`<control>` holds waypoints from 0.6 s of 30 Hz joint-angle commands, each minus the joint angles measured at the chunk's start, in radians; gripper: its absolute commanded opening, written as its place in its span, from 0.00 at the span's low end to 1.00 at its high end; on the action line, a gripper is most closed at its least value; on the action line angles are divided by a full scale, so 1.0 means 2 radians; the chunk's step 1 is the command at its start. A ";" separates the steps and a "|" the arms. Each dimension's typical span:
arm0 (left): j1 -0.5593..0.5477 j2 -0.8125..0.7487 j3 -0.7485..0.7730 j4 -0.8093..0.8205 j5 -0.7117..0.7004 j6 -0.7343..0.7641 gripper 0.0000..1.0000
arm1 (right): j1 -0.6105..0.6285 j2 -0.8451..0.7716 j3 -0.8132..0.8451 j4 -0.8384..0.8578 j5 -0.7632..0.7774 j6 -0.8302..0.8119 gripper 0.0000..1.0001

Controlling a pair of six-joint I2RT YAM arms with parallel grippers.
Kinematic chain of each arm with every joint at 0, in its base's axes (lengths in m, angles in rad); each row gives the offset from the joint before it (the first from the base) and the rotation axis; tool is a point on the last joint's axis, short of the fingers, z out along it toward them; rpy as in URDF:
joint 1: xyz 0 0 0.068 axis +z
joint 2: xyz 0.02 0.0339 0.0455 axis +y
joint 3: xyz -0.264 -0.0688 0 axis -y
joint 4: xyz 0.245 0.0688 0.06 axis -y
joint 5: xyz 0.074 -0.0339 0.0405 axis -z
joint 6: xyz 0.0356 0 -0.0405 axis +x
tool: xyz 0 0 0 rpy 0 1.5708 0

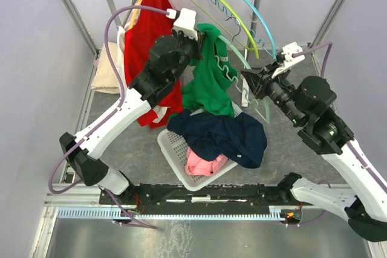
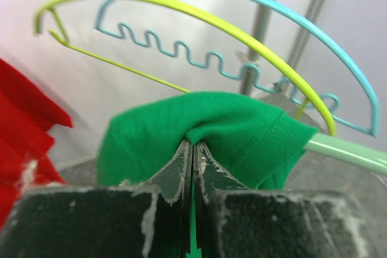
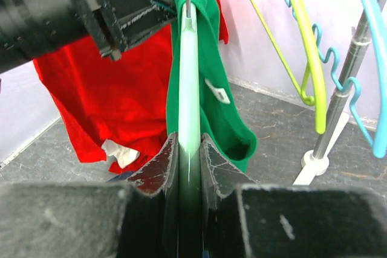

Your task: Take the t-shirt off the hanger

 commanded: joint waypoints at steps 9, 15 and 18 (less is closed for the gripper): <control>0.034 0.066 0.156 -0.071 -0.097 0.049 0.03 | -0.001 -0.074 0.002 0.021 0.012 -0.028 0.02; 0.038 0.111 0.225 -0.096 -0.101 0.063 0.03 | -0.001 -0.098 0.000 0.017 0.017 -0.031 0.02; 0.037 0.125 0.248 -0.100 -0.107 0.069 0.03 | -0.001 -0.106 0.000 0.012 0.020 -0.031 0.02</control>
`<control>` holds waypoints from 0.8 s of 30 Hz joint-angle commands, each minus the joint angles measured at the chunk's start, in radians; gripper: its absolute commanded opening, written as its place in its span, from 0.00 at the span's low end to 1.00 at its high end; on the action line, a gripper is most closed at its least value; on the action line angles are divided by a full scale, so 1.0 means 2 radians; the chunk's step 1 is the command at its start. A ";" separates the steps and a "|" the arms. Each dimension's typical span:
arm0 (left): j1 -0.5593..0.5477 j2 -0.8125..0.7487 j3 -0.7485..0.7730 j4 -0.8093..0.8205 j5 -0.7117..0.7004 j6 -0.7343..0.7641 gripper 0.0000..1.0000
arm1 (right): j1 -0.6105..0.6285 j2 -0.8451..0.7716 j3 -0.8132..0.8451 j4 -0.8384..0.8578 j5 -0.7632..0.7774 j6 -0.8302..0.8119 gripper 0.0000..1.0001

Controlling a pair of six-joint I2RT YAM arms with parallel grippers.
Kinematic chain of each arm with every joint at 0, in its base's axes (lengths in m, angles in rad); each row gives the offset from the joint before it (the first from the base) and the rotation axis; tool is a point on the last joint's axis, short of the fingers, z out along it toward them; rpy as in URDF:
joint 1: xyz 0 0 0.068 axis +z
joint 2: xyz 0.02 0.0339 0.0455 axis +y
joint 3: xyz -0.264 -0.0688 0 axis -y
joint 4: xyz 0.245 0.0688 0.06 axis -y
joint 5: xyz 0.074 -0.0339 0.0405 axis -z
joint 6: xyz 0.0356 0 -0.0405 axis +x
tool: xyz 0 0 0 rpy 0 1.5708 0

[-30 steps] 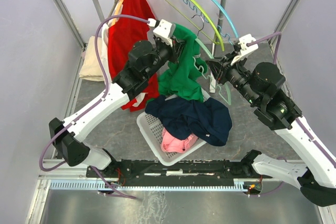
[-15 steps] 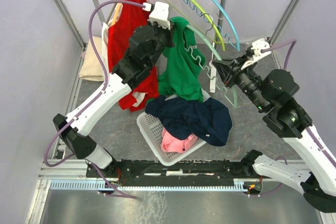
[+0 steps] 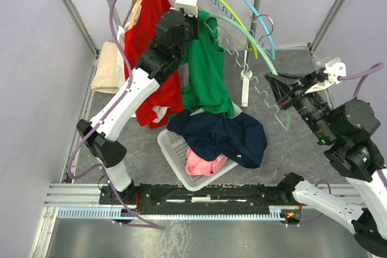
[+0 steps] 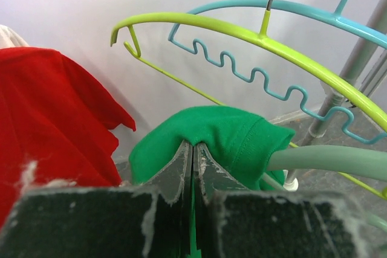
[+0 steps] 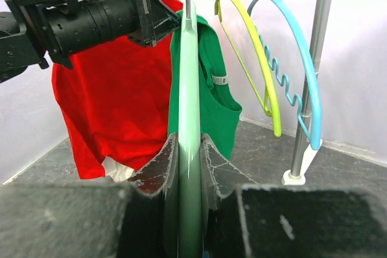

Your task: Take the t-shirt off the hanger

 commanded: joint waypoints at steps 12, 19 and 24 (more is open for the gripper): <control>0.007 0.054 0.115 -0.029 -0.036 0.047 0.03 | -0.001 -0.036 -0.004 0.030 0.020 -0.012 0.02; 0.007 0.019 0.063 -0.028 -0.012 0.042 0.03 | -0.001 -0.025 -0.005 0.067 0.030 -0.016 0.02; 0.007 -0.054 -0.037 0.006 0.047 0.031 0.03 | -0.001 0.025 0.012 0.084 0.026 -0.018 0.02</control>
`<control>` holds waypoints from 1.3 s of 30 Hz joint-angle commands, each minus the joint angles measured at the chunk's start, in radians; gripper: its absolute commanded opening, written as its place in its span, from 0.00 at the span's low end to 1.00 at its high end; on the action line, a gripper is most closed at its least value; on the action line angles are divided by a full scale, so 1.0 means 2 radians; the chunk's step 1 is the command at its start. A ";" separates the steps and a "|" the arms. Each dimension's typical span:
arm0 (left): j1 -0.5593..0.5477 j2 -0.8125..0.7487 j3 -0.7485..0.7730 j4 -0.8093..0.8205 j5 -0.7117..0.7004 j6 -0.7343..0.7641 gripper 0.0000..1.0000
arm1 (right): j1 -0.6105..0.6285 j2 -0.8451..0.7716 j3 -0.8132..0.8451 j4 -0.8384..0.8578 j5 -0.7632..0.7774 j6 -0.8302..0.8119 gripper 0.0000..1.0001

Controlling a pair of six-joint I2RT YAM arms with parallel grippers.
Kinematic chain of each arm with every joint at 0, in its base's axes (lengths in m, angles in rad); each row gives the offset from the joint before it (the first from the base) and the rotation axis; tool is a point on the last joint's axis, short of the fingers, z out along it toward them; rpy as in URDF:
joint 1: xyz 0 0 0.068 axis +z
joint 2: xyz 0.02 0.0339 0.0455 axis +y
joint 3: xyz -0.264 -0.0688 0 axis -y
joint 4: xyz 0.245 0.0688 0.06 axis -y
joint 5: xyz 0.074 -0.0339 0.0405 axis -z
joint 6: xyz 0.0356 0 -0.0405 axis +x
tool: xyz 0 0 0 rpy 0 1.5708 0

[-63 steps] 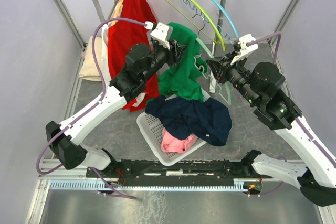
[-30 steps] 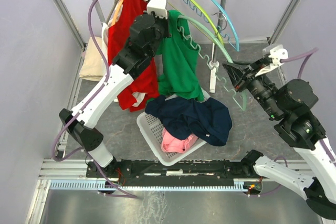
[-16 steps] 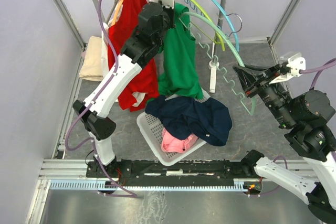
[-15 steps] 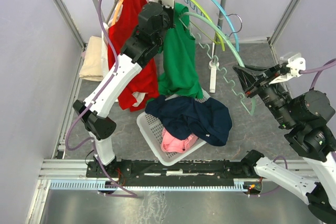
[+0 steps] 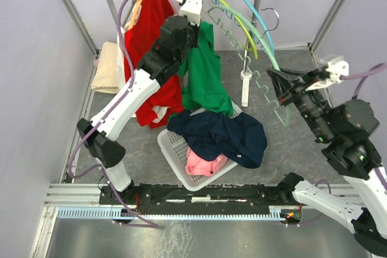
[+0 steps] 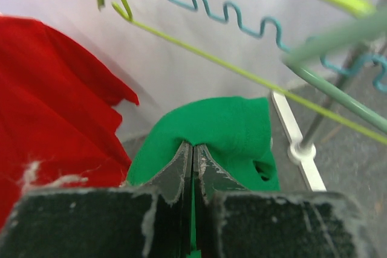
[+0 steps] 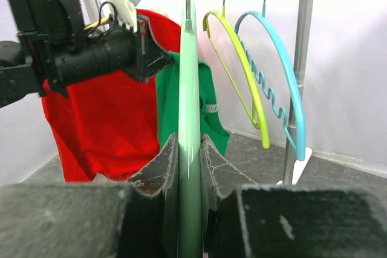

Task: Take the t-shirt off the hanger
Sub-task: Remove the T-shirt from the hanger, then place the hanger on the clothesline.

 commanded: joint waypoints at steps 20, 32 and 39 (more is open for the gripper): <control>0.001 -0.276 -0.250 0.092 0.181 -0.039 0.03 | -0.001 0.300 0.180 0.149 0.008 -0.039 0.02; 0.002 -0.282 -0.268 0.110 0.192 -0.051 0.03 | -0.028 0.412 0.273 0.174 -0.002 -0.030 0.02; 0.002 -0.287 -0.268 0.112 0.193 -0.052 0.03 | -0.057 0.451 0.307 0.178 -0.025 -0.017 0.02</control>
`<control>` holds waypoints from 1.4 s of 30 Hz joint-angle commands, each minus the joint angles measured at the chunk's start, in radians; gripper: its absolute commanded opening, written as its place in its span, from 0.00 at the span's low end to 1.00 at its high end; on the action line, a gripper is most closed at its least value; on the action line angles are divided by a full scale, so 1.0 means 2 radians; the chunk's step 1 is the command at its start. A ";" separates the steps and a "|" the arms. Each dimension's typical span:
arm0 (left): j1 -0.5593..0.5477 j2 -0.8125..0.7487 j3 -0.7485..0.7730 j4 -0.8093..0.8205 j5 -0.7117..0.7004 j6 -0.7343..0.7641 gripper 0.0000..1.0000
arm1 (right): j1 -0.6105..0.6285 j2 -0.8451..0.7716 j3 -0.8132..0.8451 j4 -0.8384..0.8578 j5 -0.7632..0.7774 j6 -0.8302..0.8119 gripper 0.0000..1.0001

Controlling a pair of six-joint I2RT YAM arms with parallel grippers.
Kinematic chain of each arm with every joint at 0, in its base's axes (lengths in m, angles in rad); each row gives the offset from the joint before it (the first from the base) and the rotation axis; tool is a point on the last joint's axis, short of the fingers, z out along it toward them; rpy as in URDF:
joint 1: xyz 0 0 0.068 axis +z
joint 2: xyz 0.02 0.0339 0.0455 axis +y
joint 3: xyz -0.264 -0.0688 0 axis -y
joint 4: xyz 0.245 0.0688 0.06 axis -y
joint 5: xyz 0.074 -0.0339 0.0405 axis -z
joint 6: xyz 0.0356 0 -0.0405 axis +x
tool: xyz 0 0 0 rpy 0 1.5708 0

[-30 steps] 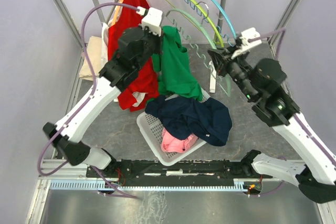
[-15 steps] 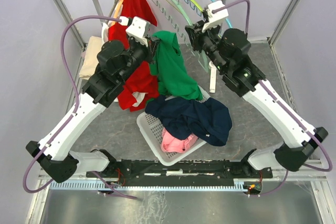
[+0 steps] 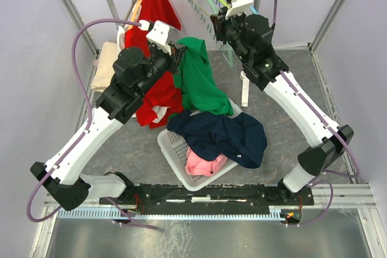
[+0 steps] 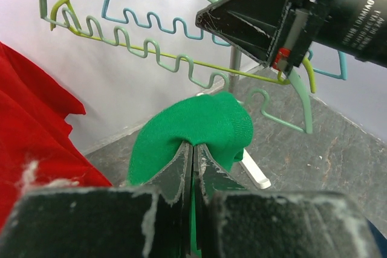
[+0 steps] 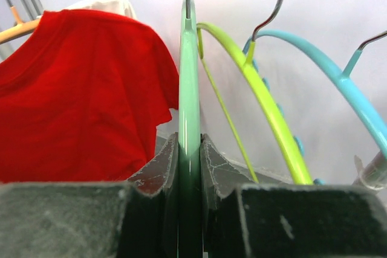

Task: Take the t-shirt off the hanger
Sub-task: Place the hanger on the clothesline.

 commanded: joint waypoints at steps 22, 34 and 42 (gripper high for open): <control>0.002 -0.020 0.108 0.039 0.091 -0.043 0.03 | -0.035 0.015 0.004 0.047 -0.039 0.052 0.26; 0.002 -0.005 0.174 0.112 0.108 -0.079 0.03 | -0.035 -0.109 -0.076 0.036 -0.026 0.032 0.59; 0.002 0.047 0.258 0.133 0.152 -0.122 0.03 | -0.035 -0.214 -0.141 0.011 0.006 0.021 0.73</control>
